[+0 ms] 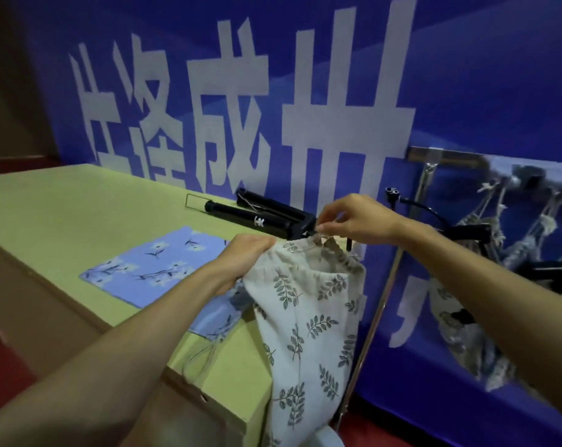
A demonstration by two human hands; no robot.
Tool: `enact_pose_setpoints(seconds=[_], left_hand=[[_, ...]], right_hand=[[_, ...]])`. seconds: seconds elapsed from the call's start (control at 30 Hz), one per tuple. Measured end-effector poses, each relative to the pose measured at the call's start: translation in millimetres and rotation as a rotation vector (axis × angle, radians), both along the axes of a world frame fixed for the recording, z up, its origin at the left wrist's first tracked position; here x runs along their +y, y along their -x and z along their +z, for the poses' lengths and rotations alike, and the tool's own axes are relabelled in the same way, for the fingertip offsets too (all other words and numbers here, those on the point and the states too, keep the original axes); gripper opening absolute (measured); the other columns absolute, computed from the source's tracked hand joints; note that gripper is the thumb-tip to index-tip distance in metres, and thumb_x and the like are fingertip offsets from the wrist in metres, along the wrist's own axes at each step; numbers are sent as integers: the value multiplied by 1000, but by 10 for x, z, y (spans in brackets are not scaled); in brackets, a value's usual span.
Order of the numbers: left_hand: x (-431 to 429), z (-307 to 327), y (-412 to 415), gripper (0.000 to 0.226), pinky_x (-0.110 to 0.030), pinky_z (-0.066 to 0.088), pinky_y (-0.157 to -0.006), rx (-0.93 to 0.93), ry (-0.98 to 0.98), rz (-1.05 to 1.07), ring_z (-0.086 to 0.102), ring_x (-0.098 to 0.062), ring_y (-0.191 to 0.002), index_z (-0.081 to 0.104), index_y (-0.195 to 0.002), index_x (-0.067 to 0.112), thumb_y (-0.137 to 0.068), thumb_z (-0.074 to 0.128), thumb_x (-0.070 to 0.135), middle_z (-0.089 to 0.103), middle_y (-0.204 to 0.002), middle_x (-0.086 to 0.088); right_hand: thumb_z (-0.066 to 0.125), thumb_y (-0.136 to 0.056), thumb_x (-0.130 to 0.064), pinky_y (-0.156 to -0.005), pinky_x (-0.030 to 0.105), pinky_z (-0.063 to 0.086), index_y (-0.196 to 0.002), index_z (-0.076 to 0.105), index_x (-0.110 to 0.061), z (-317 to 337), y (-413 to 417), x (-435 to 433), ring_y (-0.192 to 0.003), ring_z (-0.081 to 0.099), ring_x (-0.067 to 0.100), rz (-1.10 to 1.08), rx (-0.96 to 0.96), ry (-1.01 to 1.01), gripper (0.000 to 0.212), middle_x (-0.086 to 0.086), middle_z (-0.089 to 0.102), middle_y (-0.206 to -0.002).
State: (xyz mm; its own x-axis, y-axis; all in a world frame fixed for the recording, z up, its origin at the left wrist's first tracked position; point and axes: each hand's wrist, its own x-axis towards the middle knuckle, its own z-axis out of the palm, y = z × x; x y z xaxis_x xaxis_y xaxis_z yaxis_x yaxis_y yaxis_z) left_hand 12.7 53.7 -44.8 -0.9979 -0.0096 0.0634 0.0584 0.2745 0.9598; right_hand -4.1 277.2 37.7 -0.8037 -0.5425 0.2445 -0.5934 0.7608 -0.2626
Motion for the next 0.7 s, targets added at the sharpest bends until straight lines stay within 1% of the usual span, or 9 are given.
enact_pose_setpoints(seconds=[0.07, 0.13, 0.17, 0.23, 0.3, 0.37, 0.5, 0.63, 0.7], left_hand=[[-23, -96, 90, 26, -21, 48, -64, -1, -29, 17, 64, -12, -63, 63, -75, 10, -94, 57, 27, 70, -68, -1], [-53, -192, 156, 36, -15, 40, -49, 21, -50, 49, 54, -6, -46, 51, -62, 13, -96, 57, 25, 57, -48, 7], [-67, -247, 183, 37, -17, 40, -53, 45, -72, 63, 53, -9, -50, 50, -62, 13, -95, 58, 27, 56, -51, 4], [-96, -378, 247, 31, -29, 44, -70, 75, -126, 108, 58, -17, -72, 60, -72, 11, -94, 60, 32, 63, -75, -6], [-118, -458, 257, 25, -32, 44, -77, 91, -155, 155, 56, -17, -81, 63, -79, 14, -95, 58, 33, 62, -86, -4], [-127, -501, 274, 25, -29, 43, -76, 105, -149, 156, 55, -13, -81, 62, -79, 15, -96, 56, 33, 60, -86, -2], [-144, -527, 299, 30, -33, 44, -79, 115, -116, 127, 58, -16, -84, 64, -75, 15, -97, 54, 33, 64, -84, -3], [-163, -605, 368, 38, -33, 38, -74, 129, -70, 113, 48, -15, -78, 62, -80, 3, -96, 54, 37, 52, -80, -6], [-184, -626, 391, 39, -33, 39, -75, 135, -93, 120, 48, -16, -79, 63, -84, 1, -95, 55, 37, 52, -81, -6]], right_hand=[[62, -92, -30, -65, 7, 37, -102, 72, -18, -96, 165, -53, -80, 58, 2, -21, 28, 43, 18, -5, 71, -98], [61, -93, -27, -64, 7, 36, -106, 71, -14, -179, 353, -116, -83, 57, 6, -46, 58, 54, 20, -4, 69, -99], [60, -93, -26, -64, 9, 37, -107, 70, -13, -222, 441, -142, -85, 58, 7, -59, 64, 58, 21, -2, 70, -100], [59, -94, -24, -68, 15, 39, -110, 68, -12, -312, 631, -222, -87, 58, 10, -84, 44, 69, 22, 2, 70, -105], [59, -94, -24, -73, 21, 41, -112, 65, -9, -406, 798, -324, -89, 57, 13, -99, 22, 61, 24, 5, 69, -108], [59, -94, -25, -75, 24, 40, -115, 63, -7, -501, 964, -440, -90, 55, 15, -116, 11, 37, 27, 8, 67, -110], [61, -92, -26, -76, 29, 38, -115, 58, -7, -664, 1286, -664, -98, 55, 24, -143, 23, 1, 30, 10, 59, -109], [61, -91, -25, -93, 36, 45, -126, 50, -10, -771, 1574, -891, -110, 50, 27, -158, 35, -47, 40, 11, 46, -126], [61, -91, -27, -90, 37, 44, -126, 47, -9, -785, 1697, -979, -108, 50, 28, -182, 15, -111, 42, 12, 46, -127]])
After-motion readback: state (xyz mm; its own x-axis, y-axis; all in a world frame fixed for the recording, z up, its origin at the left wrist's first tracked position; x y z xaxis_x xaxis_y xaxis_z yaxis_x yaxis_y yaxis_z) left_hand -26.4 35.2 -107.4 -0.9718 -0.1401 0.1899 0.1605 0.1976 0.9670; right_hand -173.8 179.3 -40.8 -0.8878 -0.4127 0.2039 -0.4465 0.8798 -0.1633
